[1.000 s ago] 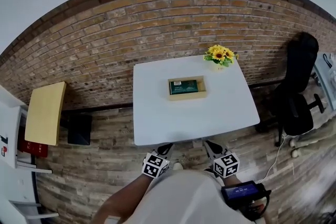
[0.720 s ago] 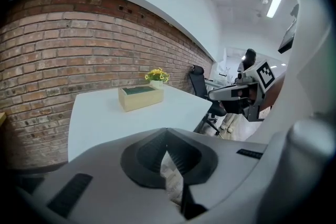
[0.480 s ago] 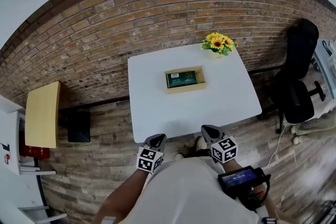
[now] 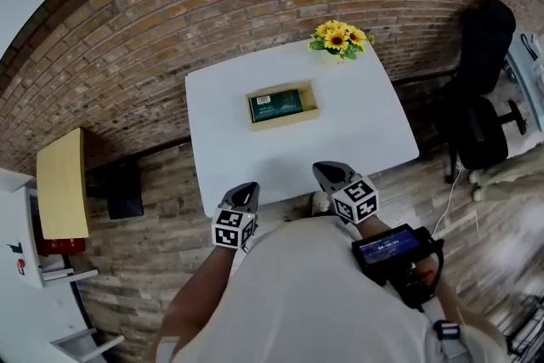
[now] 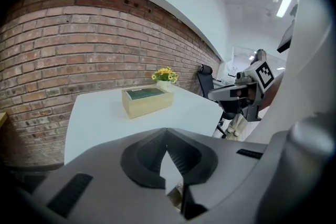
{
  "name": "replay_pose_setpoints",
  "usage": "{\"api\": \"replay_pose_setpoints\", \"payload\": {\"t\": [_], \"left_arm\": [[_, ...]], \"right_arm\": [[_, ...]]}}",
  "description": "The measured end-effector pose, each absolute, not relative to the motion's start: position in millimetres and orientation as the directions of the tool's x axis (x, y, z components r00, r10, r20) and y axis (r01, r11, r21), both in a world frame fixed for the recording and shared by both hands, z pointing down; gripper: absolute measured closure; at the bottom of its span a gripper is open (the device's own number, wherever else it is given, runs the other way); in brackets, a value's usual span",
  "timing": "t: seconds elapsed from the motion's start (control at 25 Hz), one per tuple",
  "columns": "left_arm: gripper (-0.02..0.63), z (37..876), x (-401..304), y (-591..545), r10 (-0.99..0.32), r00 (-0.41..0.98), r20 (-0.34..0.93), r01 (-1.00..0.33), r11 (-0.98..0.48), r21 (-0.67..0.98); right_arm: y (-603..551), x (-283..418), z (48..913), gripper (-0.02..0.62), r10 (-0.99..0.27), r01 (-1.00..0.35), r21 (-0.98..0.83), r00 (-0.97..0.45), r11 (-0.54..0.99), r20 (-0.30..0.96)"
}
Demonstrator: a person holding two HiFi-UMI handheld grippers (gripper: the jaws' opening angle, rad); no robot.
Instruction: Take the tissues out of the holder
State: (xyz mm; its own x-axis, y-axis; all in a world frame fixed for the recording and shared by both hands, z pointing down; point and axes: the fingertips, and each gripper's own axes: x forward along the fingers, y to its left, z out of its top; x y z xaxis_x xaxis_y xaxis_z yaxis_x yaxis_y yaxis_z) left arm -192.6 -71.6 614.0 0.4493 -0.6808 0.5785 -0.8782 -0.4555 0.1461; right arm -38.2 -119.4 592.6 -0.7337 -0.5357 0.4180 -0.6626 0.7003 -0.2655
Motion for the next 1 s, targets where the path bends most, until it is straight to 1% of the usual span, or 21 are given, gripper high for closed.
{"api": "replay_pose_setpoints", "payload": {"t": [0.16,0.52,1.0], "left_arm": [[0.598,610.9,-184.2,-96.9,-0.688,0.442,0.576,-0.881,-0.455,0.132],[0.598,613.5,-156.4,-126.5,-0.659,0.450,0.603,-0.866,-0.487,0.114],[0.598,609.1,-132.3,-164.7,-0.618,0.475,0.627,-0.824,-0.563,0.069]], "right_arm": [[-140.8,-32.4,592.2,0.591,-0.530,-0.656,-0.270,-0.740,0.705,0.413],[-166.4,-14.8,604.3,0.591,-0.514,-0.648,-0.312,-0.751,0.695,0.413],[-190.2,-2.3,616.2,0.591,-0.527,-0.658,-0.363,-0.749,0.659,0.402]]}}
